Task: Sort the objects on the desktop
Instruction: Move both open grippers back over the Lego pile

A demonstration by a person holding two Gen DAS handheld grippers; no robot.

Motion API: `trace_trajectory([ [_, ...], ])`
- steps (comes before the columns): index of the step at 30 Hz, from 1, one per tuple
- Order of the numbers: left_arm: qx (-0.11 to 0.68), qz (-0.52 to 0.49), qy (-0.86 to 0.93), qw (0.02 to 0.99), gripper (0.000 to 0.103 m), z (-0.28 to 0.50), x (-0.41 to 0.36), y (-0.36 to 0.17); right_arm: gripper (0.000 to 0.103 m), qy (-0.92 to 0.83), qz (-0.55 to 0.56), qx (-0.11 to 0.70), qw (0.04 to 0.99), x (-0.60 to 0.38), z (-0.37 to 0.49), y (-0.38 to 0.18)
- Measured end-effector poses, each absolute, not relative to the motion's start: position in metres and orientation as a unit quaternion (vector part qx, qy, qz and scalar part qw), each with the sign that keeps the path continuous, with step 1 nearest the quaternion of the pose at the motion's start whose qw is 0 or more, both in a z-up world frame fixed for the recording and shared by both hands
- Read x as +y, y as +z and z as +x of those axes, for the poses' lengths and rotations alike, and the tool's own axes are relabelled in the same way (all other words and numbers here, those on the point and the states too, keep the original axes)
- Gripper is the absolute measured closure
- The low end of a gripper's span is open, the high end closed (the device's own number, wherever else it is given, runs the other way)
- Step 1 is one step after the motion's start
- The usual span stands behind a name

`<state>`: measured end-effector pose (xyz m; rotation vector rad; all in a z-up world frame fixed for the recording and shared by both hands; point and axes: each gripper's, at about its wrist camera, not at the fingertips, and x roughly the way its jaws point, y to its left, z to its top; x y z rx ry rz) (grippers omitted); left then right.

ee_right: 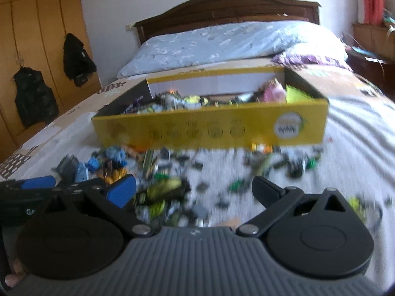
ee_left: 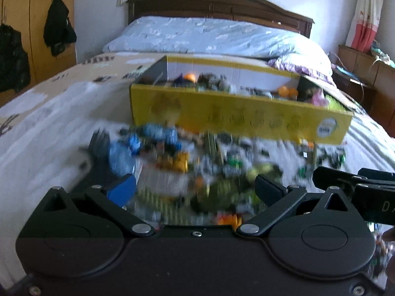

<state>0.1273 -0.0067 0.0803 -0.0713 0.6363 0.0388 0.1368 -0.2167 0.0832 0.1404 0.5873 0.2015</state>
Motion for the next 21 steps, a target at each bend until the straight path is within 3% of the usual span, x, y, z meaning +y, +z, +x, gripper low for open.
trace_trajectory([
  [21,0.341,-0.033,0.024,0.939,0.001,0.103,-0.010,0.062,0.000,0.060,0.086,0.312,0.944,-0.226,0.086,0.050],
])
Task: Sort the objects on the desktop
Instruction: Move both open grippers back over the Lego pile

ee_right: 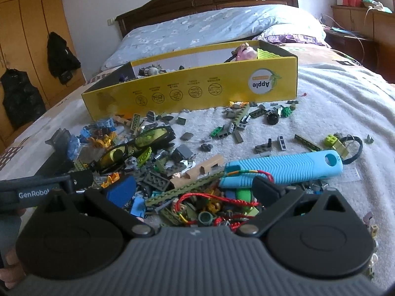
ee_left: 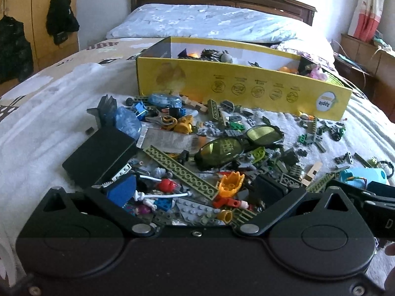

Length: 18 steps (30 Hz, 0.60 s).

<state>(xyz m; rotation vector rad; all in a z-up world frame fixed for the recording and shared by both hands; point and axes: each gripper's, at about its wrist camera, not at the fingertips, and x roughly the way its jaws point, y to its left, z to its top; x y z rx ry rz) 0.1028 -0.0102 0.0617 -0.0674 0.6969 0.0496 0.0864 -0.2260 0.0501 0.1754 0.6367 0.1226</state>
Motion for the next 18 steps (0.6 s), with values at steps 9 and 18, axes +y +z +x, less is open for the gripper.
trace_trajectory([
  [9,0.346,-0.034,0.021,0.937,0.001,0.1038,-0.0119,0.0584,0.000,0.061,0.086,0.315,0.943,-0.2245,0.0863,0.0471],
  [18,0.354,-0.031,0.012,0.935,0.001,0.1026,-0.0169,0.0528,0.000,0.068,0.074,0.317,0.943,-0.2205,0.0837,0.0452],
])
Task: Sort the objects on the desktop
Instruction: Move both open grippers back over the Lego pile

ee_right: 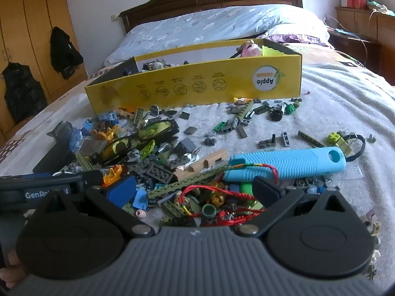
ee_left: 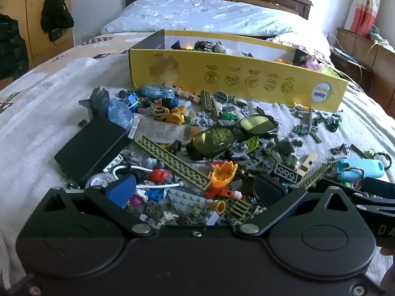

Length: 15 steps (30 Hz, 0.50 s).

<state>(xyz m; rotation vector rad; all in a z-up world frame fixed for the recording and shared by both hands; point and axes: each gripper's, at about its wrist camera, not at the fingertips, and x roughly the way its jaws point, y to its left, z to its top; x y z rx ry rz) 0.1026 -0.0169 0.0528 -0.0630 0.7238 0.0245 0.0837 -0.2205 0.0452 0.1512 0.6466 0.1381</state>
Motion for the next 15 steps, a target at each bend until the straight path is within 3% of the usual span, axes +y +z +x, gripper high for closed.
trace_trajectory([
  [15,0.351,0.008,-0.016,0.936,0.001,0.089,-0.022,0.018,0.000,0.106,0.019,0.310,0.945,-0.215,0.062,0.016],
])
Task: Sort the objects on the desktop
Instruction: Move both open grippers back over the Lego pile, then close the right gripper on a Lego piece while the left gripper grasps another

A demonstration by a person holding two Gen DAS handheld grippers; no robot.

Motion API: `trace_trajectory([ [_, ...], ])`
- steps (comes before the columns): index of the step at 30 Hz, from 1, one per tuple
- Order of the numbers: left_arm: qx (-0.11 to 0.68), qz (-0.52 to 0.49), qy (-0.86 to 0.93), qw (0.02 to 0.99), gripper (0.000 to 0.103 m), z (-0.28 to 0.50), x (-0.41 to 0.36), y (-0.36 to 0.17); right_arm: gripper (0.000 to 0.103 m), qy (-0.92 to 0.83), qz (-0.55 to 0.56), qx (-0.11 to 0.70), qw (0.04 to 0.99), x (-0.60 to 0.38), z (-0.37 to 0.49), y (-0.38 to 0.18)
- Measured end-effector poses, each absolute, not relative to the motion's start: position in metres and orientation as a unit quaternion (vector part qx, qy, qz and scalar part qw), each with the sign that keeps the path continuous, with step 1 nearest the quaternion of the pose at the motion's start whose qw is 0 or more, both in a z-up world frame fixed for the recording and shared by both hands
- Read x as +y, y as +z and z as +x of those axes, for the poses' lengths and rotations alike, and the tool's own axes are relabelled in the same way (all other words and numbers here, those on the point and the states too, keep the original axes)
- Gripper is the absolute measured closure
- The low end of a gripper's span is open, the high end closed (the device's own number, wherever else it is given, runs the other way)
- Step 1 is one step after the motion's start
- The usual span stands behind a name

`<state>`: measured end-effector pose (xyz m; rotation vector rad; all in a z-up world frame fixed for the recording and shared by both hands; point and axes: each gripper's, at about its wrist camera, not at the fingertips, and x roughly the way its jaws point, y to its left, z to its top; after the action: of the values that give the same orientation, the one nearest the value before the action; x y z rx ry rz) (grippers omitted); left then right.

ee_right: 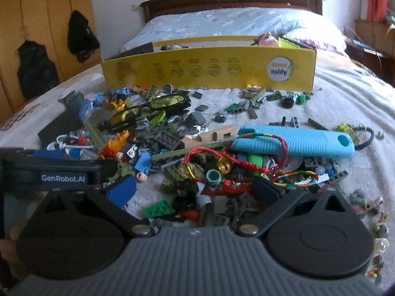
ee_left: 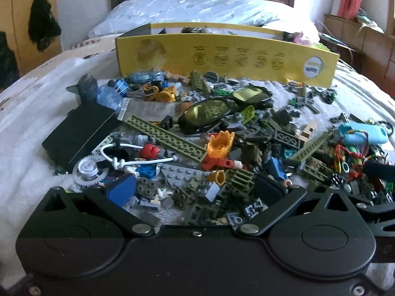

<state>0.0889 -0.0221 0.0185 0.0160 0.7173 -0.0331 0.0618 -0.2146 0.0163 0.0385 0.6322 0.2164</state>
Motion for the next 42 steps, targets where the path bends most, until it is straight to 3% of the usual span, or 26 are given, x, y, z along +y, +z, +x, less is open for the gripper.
trace_trajectory([
  [12,0.289,-0.005,-0.055,0.956,0.003,0.073,-0.007,0.018,0.000,0.142,-0.046,0.236,0.960,-0.212,0.038,0.021],
  [15,0.287,-0.001,-0.068,0.955,0.011,0.073,-0.005,0.018,0.000,0.161,-0.041,0.229,0.959,-0.211,0.037,0.025],
  [19,0.275,0.009,-0.106,0.955,0.037,0.063,-0.006,0.017,0.000,0.189,-0.021,0.232,0.954,-0.214,0.033,0.023],
  [22,0.270,0.014,-0.129,0.954,0.058,0.058,-0.010,0.014,0.006,0.200,-0.027,0.226,0.953,-0.213,0.028,0.021],
  [25,0.272,0.013,-0.126,0.954,0.063,0.060,-0.013,0.013,0.019,0.209,-0.028,0.228,0.951,-0.212,0.025,0.020],
  [29,0.281,0.005,-0.120,0.952,0.064,0.063,-0.010,0.010,0.041,0.222,-0.015,0.241,0.945,-0.211,0.027,0.018],
  [31,0.285,0.007,-0.124,0.951,0.064,0.062,-0.007,0.009,0.047,0.228,-0.014,0.247,0.942,-0.211,0.027,0.016],
  [42,0.289,0.004,-0.158,0.944,0.062,0.054,-0.011,0.007,0.050,0.244,-0.013,0.266,0.933,-0.205,0.028,0.008],
])
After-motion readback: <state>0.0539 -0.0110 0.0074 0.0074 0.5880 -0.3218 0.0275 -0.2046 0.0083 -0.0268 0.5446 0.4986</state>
